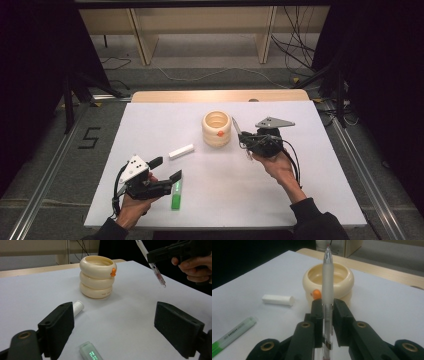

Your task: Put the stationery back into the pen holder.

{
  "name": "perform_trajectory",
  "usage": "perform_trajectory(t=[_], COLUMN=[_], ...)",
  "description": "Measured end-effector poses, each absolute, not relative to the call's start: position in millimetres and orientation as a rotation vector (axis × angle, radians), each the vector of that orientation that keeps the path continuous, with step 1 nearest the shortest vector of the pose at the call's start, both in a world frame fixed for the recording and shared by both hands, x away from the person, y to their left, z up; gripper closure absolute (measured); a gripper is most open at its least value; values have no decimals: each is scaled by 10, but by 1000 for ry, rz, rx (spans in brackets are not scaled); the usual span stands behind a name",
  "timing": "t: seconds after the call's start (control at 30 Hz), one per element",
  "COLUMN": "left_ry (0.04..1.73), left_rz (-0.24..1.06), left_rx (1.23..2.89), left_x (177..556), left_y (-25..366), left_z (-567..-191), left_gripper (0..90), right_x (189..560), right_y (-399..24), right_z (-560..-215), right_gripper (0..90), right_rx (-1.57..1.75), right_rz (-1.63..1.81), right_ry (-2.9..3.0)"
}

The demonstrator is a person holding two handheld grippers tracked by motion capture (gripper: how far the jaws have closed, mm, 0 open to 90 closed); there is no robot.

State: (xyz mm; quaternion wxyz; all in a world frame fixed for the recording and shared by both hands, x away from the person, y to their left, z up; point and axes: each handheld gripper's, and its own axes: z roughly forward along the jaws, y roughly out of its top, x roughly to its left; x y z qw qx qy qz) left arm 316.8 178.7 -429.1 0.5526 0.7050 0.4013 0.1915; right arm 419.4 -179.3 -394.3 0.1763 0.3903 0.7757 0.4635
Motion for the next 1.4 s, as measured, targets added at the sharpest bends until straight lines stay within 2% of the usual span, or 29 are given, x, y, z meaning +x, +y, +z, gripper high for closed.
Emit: perform_trajectory(t=[1.4], left_ry=[941], left_rz=[450], left_rx=[1665], left_x=[3173], left_y=[1791], left_z=[-4284], left_gripper=[158], right_x=[4785], right_y=[-1356], right_z=[-3626], right_gripper=[798], right_rx=[1135], right_rz=[1399], right_ry=[2063])
